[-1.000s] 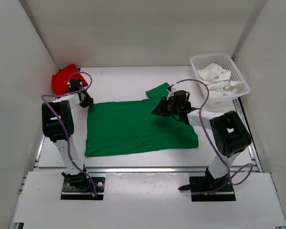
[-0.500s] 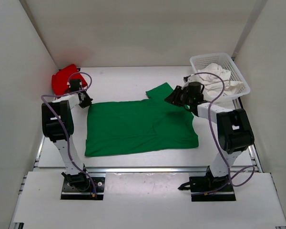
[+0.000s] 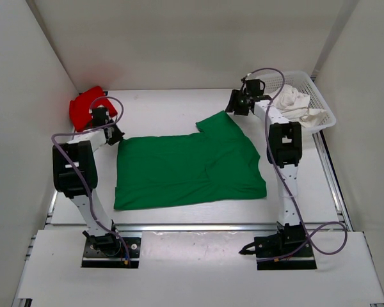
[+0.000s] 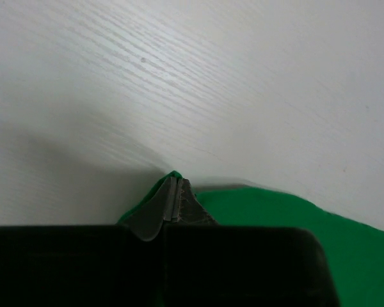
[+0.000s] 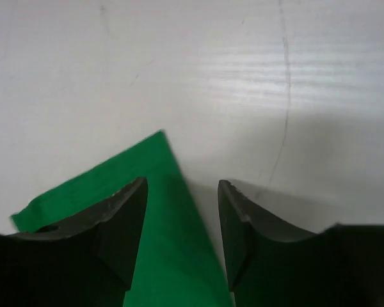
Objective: Fold and stack the t-shirts
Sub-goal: Grap the side of the flattened tshirt furthest away from the robot with both arms
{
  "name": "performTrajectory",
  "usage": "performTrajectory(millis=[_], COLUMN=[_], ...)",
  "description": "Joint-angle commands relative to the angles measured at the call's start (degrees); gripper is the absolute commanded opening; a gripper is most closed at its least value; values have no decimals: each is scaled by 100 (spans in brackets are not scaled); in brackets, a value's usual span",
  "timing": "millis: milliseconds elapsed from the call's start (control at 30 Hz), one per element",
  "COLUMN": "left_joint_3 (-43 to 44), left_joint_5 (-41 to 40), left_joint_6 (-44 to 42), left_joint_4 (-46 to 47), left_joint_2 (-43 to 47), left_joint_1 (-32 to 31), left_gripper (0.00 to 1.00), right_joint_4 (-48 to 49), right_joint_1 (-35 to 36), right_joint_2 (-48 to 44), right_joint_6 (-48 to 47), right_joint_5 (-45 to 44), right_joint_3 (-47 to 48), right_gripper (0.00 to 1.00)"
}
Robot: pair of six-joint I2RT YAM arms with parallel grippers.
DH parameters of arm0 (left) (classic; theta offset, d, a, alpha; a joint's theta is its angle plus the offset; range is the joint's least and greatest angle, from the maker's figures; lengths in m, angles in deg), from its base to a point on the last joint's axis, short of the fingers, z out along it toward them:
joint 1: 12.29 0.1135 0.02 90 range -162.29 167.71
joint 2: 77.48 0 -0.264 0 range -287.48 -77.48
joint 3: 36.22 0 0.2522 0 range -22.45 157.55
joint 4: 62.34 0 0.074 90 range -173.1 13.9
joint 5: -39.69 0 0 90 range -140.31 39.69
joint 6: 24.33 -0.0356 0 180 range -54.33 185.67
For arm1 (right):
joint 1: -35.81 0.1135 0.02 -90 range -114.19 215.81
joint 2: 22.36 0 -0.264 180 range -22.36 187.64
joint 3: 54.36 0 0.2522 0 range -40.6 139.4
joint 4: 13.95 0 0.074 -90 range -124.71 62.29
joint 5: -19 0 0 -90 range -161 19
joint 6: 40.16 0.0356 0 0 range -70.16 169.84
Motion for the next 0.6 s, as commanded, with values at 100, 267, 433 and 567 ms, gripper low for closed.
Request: performTrajectory(millis=[100,267,433,567], left_joint_3=[-143,-187,-301,-301], left_joint_5=[101,162,188,197], left_joint_6=[-70,-61,-34,-61], left_joint_4=[187,169,231,204], left_joint_2=[851,921,992,1009], left_joint_1=[-106,-106,-97,-123], left_gripper=[0,0,0,0], right_joint_4=[-2709,-2529,-2581,-2581], right_joint_1=[139,253,429,482], right_joint_2=[1842,1881,1864,1873], right_joint_6=[-548,-521,-547,-547], right_joint_5=[-274,-185,-168,-185], right_joint_3=[3660,3633,3694,3720], right_gripper=[51,47,37,32])
